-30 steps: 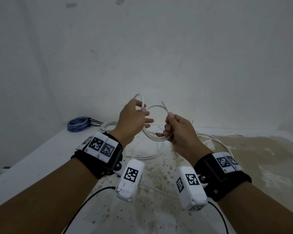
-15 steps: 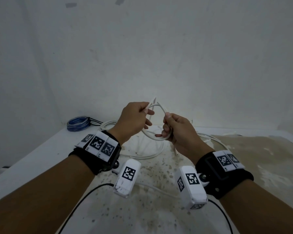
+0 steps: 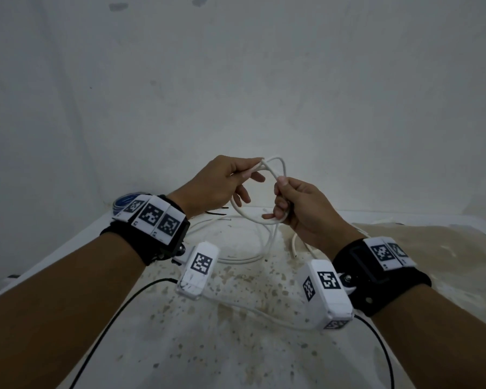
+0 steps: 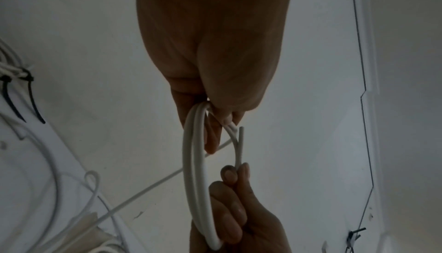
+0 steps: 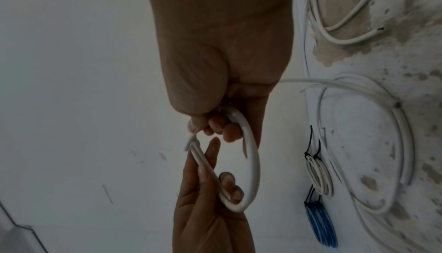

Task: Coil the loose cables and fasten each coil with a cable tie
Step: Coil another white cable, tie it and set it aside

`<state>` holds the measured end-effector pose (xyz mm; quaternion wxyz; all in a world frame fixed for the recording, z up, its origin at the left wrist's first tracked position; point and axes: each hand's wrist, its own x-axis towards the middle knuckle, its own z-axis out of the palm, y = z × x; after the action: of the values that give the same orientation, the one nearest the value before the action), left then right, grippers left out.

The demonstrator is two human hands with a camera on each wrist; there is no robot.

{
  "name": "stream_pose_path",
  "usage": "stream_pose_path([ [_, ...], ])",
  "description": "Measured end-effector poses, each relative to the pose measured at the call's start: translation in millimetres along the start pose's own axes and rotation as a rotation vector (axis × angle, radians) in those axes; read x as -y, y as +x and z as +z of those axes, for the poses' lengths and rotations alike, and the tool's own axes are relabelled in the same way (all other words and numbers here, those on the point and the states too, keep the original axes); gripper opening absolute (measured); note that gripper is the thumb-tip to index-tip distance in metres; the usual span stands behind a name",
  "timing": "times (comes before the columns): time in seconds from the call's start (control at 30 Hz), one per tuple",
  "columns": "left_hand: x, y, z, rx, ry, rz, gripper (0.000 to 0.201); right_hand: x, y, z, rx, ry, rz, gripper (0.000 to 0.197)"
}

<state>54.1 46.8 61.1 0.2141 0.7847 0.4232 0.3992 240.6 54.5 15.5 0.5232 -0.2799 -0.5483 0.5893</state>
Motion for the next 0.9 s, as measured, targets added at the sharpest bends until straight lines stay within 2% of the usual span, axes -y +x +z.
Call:
stream_pose_path([
  [0.1, 1, 1, -5, 0.060, 0.002, -0.006, 0.033, 2, -1, 0, 0.019, -0.015, 0.014, 0.028],
  [0.27, 0, 2, -7, 0.030, 0.055, -0.008, 0.032, 2, -1, 4, 0.022, -0.067, 0.026, 0.028],
  [0.53, 5, -1, -7, 0.090, -0.141, -0.072, 0.039, 0, -1, 5, -0.017, -0.121, 0.022, 0.028],
  [0.6, -1, -2, 0, 0.041, -0.159, -0.098, 0.031, -1, 0, 7, -0.037, -0.151, 0.005, 0.028],
  [0.67, -5, -3, 11, -0.077, -0.110, -0.042, 0.020, 0, -1, 11, -0.053, -0.183, -0.013, 0.029],
  [0.73, -3, -3, 20, -0.225, -0.042, 0.036, 0.024, 1, -2, 14, -0.058, -0.224, -0.036, 0.030],
  [0.8, 1, -3, 25, -0.350, 0.019, 0.045, 0.031, 2, -4, 16, -0.058, -0.254, -0.055, 0.030],
  [0.9, 4, 1, 28, -0.416, 0.054, 0.050, 0.035, 6, -8, 16, -0.076, -0.322, -0.063, 0.039],
])
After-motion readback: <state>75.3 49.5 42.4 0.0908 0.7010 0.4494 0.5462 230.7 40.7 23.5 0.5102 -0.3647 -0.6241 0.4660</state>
